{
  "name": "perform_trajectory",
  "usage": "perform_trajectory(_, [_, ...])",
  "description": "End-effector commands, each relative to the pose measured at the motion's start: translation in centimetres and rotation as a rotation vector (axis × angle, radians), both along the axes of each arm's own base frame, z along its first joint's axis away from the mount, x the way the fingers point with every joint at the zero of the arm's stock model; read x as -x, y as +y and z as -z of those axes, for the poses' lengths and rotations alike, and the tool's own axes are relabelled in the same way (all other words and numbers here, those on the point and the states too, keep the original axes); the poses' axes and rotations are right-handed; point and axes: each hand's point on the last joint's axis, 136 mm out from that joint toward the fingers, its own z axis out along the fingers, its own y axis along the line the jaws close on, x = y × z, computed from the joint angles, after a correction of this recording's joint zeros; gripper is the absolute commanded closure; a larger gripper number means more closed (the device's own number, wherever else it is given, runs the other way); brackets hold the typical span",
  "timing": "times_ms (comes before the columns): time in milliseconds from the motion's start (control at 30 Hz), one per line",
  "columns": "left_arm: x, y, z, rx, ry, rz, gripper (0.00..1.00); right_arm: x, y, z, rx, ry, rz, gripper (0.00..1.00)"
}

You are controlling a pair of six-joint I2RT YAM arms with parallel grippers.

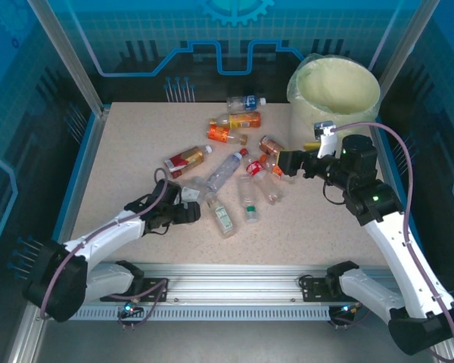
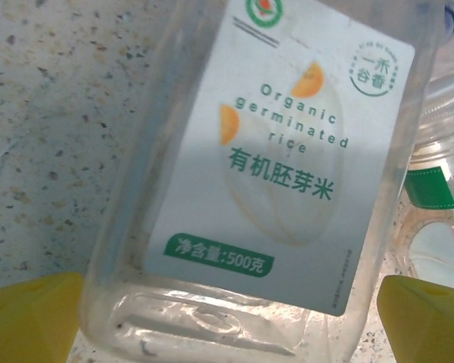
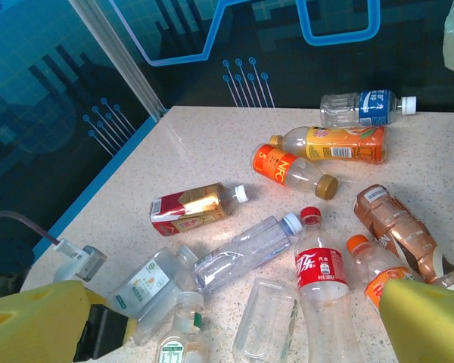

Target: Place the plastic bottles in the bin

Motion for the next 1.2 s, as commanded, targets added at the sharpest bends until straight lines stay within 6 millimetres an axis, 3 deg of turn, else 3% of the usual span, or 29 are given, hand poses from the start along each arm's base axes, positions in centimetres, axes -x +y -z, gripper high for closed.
perform_trajectory(0, [0.1, 0.0, -0.2, -0.116, 0.008, 0.045, 0.01, 0.3, 0.4, -1.2, -0.008, -0.028, -0.012, 0.00])
perform_trajectory(400, [-0.8, -1.3, 1.2, -0.212, 0.051, 0.121, 0.02, 0.6, 0.4, -0.4, 0.001, -0.007, -0.022, 0.00])
perform_trajectory(767, [-1.5, -1.5, -1.4, -0.171, -0.060, 0.100, 0.34, 0.9, 2.7, -0.2, -0.018, -0.002, -0.113, 0.00])
perform_trajectory(933, [-1.9, -1.8, -4.1, -0.127, -0.137, 0.081, 0.37, 0.6, 4.3, 0.1, -0.017, 0.020, -0.133, 0.00])
perform_trajectory(1167, [-2.1, -5.6, -11.8, -0.011, -0.367, 0.190, 0.41, 0.5, 5.8, 1.6, -0.026, 0.158, -0.132, 0.00])
